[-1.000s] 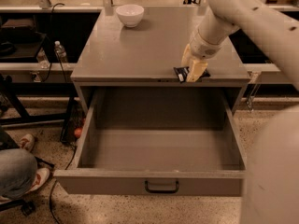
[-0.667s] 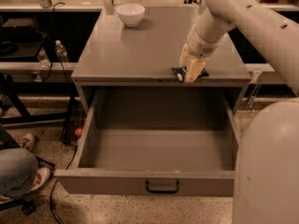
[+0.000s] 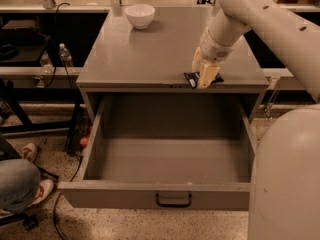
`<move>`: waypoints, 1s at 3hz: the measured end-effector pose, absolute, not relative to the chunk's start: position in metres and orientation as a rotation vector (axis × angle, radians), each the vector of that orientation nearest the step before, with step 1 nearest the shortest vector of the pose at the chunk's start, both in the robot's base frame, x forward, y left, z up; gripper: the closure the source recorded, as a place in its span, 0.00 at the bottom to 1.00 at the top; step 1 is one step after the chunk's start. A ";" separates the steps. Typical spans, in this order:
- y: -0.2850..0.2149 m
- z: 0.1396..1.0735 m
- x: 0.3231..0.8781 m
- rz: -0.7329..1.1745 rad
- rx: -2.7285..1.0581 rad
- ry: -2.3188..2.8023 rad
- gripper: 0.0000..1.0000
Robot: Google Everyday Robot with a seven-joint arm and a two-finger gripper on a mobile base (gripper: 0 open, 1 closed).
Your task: Pick rxbar blueberry from top drawer and place on counter
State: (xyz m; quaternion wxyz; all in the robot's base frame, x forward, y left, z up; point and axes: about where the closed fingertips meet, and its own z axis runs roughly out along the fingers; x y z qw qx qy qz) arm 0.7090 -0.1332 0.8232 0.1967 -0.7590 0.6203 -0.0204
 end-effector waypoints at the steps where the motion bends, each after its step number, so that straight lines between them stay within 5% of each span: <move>1: -0.133 0.823 0.709 -0.057 -2.126 1.737 0.28; 2: -0.132 0.821 0.709 -0.053 -2.129 1.737 0.00; 3: -0.137 0.822 0.708 -0.065 -2.117 1.755 0.00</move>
Offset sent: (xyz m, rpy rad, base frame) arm 0.0000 0.0000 0.0000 0.0000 0.0002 0.0001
